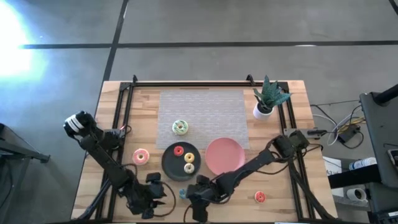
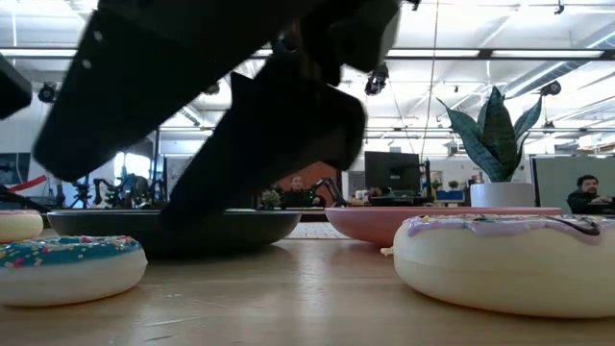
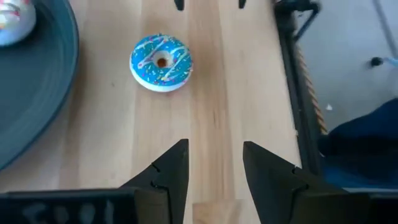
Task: Pick & Place donuts
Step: Put the small blue doughnut on the black plate
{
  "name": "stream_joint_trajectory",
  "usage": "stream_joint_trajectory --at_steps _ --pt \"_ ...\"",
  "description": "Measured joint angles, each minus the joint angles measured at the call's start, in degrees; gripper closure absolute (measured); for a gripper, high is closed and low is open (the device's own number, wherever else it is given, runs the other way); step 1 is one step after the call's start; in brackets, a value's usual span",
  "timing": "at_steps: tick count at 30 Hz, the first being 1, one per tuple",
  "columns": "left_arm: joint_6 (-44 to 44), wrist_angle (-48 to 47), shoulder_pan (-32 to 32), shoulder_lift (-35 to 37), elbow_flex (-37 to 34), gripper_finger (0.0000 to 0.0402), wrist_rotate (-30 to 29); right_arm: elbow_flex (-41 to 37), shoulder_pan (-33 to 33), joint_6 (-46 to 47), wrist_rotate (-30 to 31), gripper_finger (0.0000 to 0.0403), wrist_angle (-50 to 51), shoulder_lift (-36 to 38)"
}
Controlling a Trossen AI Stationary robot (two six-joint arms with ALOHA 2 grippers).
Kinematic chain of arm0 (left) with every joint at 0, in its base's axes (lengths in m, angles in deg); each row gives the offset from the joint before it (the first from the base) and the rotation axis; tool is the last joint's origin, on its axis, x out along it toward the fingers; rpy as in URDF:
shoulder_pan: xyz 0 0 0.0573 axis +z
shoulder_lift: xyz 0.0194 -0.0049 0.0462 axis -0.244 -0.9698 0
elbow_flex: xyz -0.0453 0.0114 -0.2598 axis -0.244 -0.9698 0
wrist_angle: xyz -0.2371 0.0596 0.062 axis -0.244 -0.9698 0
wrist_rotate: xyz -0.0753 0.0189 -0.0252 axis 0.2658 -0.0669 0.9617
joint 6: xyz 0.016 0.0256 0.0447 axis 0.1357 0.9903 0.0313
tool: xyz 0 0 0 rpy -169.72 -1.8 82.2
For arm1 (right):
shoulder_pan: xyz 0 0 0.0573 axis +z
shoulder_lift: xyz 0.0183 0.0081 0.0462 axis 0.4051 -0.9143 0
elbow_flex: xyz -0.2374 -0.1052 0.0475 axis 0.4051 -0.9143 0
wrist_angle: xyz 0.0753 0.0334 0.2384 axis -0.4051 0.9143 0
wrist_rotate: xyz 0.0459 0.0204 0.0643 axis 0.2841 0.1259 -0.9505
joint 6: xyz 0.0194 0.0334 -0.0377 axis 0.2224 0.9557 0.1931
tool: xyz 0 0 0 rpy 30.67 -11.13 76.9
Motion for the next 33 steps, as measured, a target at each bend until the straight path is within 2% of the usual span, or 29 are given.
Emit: stream_joint_trajectory --at_steps 7,14,21,27,33 --pt "-1.3 0.4 0.5 -7.6 3.0 0.0276 -1.7 0.0 0.3 -9.4 6.6 0.0182 0.0 -0.2" --pt "-1.4 1.3 3.2 -12.5 5.1 0.0276 -3.8 -0.1 -0.1 -14.6 7.4 0.0182 -0.1 -0.3" --pt "-0.5 5.5 6.4 -14.4 5.4 0.0276 -3.7 -0.6 -0.5 -13.3 7.4 0.0182 0.5 -0.3" --pt "0.7 9.4 10.2 -15.7 5.2 0.0276 -7.7 -0.6 -0.4 -10.9 7.3 0.0182 3.1 -0.3" --pt "-0.5 8.9 11.8 -14.8 5.2 0.0276 -7.5 -0.8 -0.4 -10.2 7.7 0.0181 5.1 -0.3"
